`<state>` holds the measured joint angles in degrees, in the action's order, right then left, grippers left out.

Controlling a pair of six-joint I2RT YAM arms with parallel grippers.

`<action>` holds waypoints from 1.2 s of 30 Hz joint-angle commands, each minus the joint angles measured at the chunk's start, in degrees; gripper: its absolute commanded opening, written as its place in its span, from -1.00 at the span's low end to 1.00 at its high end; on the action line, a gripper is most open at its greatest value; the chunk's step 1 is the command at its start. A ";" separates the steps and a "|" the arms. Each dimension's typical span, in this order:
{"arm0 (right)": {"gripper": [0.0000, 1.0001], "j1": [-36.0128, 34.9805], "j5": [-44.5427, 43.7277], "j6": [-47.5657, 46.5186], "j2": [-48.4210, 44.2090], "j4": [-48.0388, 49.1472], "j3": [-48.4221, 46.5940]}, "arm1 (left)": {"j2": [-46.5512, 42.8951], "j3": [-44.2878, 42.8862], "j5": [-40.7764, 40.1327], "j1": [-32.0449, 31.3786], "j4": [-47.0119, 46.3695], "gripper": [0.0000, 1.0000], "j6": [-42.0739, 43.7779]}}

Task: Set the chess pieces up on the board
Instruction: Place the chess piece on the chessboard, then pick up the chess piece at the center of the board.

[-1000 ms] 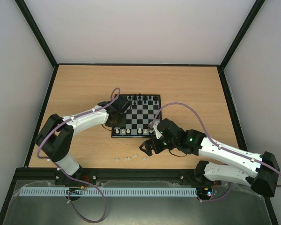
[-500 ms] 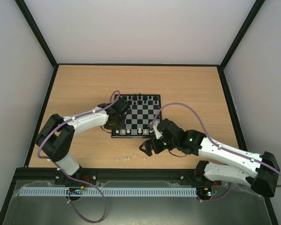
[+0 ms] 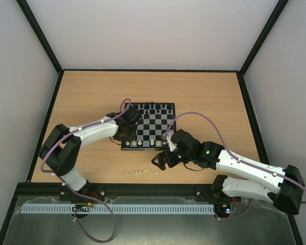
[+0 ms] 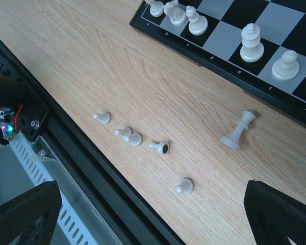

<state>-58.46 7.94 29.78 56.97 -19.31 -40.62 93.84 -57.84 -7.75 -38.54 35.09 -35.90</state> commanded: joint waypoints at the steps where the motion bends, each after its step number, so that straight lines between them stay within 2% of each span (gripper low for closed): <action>1: 0.97 0.11 0.67 -0.60 -0.83 -0.11 0.81 | 0.06 -1.60 -0.68 0.40 0.46 -0.50 0.57; 7: 0.97 0.18 0.71 -0.60 -0.72 -0.20 0.85 | -1.20 -4.05 -1.64 0.40 1.58 -0.36 0.58; 14: 0.98 0.17 0.65 -0.60 -0.47 -0.27 0.72 | -6.31 -5.25 -2.85 -0.92 4.72 -0.34 -0.63; 18: 0.98 0.18 0.59 -0.68 -0.03 -0.29 0.55 | -12.78 -4.10 -3.65 -4.03 8.82 -0.20 -2.98; 26: 0.97 0.18 -0.78 -0.39 -0.82 -0.80 0.30 | -26.93 3.05 -1.97 -13.77 15.02 0.24 -9.98; 31: 0.97 0.14 -2.75 0.10 -2.56 -1.20 0.28 | -31.77 10.03 -0.81 -19.84 16.38 0.50 -16.99; 36: 0.97 0.16 -2.87 0.10 -2.81 -1.16 0.28 | -32.47 14.15 -0.21 -25.28 15.35 0.66 -21.81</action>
<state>-58.46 5.91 29.85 54.72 -19.35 -40.62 61.89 -45.74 -8.93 -60.75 49.32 -52.03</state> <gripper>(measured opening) 0.986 0.816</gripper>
